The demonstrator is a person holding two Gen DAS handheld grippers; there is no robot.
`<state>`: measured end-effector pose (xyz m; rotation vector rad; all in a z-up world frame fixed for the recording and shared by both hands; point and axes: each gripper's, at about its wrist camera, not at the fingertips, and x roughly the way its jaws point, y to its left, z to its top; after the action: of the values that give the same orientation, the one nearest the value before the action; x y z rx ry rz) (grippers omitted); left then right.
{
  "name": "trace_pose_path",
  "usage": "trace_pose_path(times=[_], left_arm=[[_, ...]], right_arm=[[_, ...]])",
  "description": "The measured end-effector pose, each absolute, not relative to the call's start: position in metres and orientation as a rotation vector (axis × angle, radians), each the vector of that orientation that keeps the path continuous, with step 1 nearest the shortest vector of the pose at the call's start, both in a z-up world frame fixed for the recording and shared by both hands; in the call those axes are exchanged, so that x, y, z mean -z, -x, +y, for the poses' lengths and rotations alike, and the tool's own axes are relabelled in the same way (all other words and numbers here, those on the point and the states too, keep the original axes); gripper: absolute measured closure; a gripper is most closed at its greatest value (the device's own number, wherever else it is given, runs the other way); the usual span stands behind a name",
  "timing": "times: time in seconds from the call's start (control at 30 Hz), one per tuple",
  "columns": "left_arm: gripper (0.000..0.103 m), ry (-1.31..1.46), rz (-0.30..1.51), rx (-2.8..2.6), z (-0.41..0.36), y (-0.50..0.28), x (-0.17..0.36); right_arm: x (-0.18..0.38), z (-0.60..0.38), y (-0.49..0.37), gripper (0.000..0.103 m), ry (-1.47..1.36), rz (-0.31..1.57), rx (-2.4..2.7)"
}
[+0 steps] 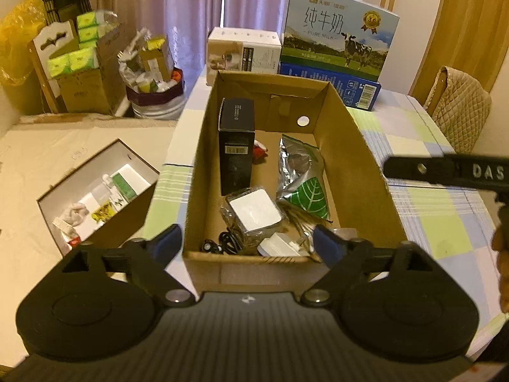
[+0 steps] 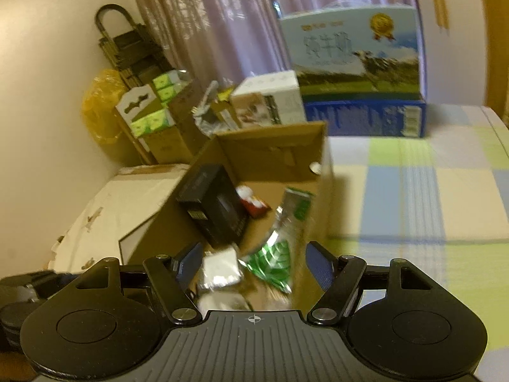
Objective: Organize objects
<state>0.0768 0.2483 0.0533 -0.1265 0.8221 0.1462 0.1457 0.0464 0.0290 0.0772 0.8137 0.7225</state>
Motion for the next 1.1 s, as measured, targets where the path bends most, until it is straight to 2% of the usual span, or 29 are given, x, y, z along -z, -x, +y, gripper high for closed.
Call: trace_pose_path(times=[0.17,0.6,1.1], left_arm=[[0.001,0.12,0.801,-0.157,0.241,-0.055,-0.061],[0.001,0.125,0.803,-0.143,0.199,0.004,-0.072],[0.001,0.127,0.857,-0.169,0.168,0.038,-0.064]], right_arm=[[-0.028,0.019,-0.122,0.034,-0.083,0.85,-0.686],[-0.027,-0.029,-0.043,0.034,-0.005,0.881,-0.646],[-0.019,-0.056,-0.019,0.034,0.005,0.948,-0.583]])
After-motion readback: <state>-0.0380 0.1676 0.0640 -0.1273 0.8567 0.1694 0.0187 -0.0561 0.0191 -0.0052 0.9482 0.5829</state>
